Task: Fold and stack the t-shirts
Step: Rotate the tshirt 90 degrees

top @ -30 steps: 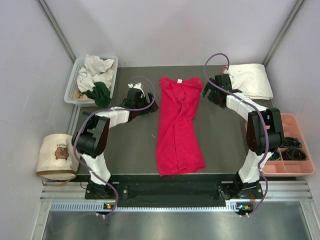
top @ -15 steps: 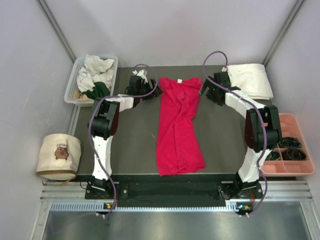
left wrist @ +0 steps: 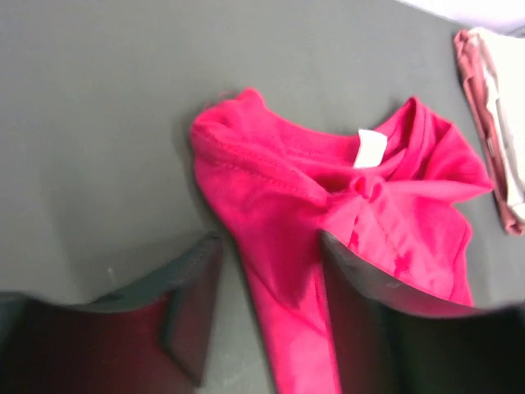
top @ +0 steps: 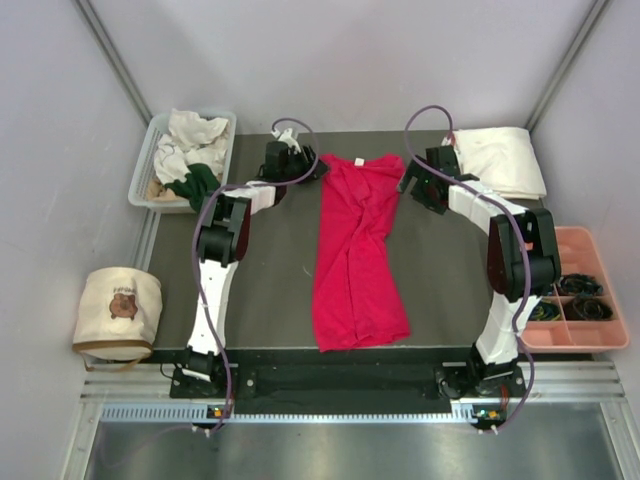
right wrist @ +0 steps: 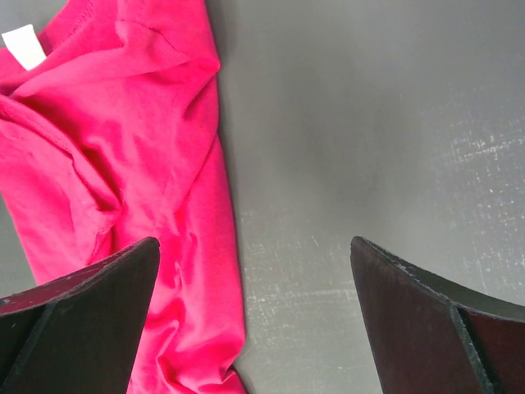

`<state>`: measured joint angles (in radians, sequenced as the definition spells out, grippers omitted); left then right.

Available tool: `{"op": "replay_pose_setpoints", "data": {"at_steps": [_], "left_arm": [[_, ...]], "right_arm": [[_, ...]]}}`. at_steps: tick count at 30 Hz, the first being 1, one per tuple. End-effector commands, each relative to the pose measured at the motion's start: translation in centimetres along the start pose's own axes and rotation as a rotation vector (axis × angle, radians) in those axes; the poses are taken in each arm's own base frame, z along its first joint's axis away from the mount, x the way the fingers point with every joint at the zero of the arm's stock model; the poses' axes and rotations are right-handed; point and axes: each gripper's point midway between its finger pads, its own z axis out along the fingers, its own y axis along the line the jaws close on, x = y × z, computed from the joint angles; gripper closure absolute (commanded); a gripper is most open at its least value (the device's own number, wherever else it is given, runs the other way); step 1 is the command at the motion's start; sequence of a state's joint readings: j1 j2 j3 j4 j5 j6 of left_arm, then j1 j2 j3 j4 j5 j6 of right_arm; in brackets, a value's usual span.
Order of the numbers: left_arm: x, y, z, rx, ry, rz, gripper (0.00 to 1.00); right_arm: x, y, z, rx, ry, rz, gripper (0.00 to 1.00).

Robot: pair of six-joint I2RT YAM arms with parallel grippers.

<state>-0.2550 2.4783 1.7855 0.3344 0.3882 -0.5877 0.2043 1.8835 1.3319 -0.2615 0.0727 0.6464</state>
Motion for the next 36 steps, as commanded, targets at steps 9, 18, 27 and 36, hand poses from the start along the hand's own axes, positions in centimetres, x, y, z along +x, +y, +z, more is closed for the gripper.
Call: {"op": "replay_pose_setpoints", "data": {"at_steps": [9,18,27,36], "left_arm": [[2.9,2.7,1.2,-0.042,0.068,-0.125,1.0],[0.0,1.7,2.3,0.01,-0.004,-0.186,1.0],[-3.1,3.1,1.7,-0.02,-0.076,-0.23,1.0],[-3.8,4.7,0.6,-0.06,-0.101,-0.241,1.0]], "right_arm": [[-2.3,0.8,-0.5,-0.036,-0.047,0.005,0.01],[-1.4,0.4,-0.1,-0.032,-0.031,0.002,0.01],[-1.2,0.4,0.2,-0.039,-0.024,0.004,0.01],[-0.8,0.3,1.3,-0.037,-0.008,0.01,0.01]]}}
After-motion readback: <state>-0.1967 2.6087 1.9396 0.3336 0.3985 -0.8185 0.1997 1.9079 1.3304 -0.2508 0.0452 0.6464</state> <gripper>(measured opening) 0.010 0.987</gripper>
